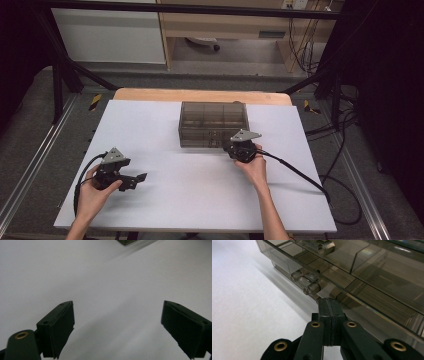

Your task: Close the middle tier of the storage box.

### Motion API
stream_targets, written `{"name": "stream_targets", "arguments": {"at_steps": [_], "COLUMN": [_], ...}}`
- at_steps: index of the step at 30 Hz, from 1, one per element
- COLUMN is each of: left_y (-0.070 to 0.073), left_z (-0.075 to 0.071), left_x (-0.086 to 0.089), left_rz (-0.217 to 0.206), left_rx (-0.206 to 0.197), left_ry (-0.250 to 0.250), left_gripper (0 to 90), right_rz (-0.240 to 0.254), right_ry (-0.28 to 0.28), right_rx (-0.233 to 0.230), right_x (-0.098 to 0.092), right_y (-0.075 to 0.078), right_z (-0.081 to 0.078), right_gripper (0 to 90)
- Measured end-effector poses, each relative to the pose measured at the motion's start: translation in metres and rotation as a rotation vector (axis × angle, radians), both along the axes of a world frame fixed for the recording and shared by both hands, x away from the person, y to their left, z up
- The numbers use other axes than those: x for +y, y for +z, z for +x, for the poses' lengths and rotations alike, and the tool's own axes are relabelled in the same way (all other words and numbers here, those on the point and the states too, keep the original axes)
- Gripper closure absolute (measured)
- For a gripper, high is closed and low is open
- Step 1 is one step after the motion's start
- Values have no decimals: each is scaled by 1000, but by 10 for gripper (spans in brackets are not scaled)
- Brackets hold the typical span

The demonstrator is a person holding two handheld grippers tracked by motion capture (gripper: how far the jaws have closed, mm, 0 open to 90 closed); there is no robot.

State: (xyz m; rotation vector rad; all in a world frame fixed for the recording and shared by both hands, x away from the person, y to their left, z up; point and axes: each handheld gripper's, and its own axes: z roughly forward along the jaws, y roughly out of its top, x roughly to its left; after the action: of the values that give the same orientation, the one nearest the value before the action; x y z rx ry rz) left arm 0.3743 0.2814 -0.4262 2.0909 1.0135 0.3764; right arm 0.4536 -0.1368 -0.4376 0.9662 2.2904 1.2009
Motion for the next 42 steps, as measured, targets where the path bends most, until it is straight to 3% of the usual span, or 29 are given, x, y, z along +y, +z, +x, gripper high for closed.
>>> {"name": "stream_targets", "arguments": {"at_steps": [42], "left_y": [-1], "left_z": [1], "left_x": [0], "left_rz": [4], "left_rx": [4], "left_ry": [-3], "left_gripper": [111], "right_rz": [5], "right_ry": [-25], "right_rx": [-24], "right_x": [0], "right_y": [-1], "right_z": [10], "right_gripper": [900]}}
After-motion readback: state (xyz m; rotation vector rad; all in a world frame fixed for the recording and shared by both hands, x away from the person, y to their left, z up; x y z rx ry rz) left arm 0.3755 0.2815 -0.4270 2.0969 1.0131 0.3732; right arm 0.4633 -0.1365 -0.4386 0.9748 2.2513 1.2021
